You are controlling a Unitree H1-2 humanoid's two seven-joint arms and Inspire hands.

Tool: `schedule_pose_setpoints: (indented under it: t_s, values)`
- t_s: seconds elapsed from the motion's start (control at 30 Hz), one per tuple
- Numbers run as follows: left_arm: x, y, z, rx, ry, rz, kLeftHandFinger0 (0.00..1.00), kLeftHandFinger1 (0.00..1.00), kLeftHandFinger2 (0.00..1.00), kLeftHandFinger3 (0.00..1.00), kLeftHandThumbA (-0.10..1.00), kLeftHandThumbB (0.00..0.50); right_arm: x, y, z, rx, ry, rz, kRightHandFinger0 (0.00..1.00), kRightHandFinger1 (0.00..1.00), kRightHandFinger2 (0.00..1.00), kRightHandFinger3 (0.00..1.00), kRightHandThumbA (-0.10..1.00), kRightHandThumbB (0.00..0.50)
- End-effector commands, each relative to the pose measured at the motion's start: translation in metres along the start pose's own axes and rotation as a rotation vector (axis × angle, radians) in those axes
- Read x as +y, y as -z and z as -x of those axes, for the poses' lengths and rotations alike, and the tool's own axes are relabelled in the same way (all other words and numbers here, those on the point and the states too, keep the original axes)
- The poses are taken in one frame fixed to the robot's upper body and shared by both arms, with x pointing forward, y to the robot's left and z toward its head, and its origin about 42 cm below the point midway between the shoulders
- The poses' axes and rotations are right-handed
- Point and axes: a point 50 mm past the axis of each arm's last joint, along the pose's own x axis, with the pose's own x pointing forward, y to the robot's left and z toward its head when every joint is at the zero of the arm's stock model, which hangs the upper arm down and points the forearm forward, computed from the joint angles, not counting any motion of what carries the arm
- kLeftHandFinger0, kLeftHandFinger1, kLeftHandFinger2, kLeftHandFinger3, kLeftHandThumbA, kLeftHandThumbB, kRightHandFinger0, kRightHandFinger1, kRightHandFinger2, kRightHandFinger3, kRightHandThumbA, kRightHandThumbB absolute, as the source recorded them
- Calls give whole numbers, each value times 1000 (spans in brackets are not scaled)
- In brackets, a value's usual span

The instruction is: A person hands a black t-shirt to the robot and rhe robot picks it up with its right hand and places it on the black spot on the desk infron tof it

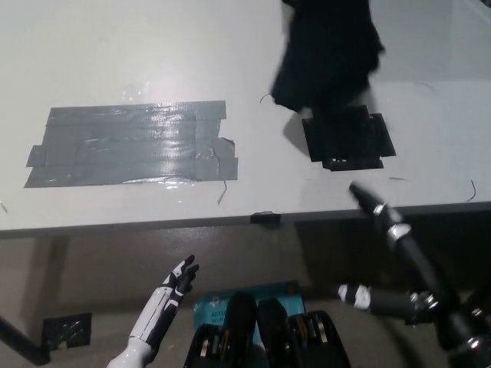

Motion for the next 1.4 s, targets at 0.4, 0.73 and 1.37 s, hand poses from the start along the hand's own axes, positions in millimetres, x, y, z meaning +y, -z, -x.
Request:
schedule_pose_setpoints:
  t_s: [0.4,0.73,1.37]
  values:
    - [9,-13,-10,-81,12,-55,1000,1000,1000,1000,1000,500,-73,-38,-135,-57,366,277,1000,1000,1000,1000,1000,320]
    - [10,-15,-13,-88,24,-69,1000,1000,1000,1000,1000,500,-99,-7,-194,65,369,275,1000,1000,1000,1000,998,387]
    - [15,-19,-17,-106,24,-80,1000,1000,1000,1000,1000,500,-98,28,-266,147,344,319,62,195,475,454,-100,208]
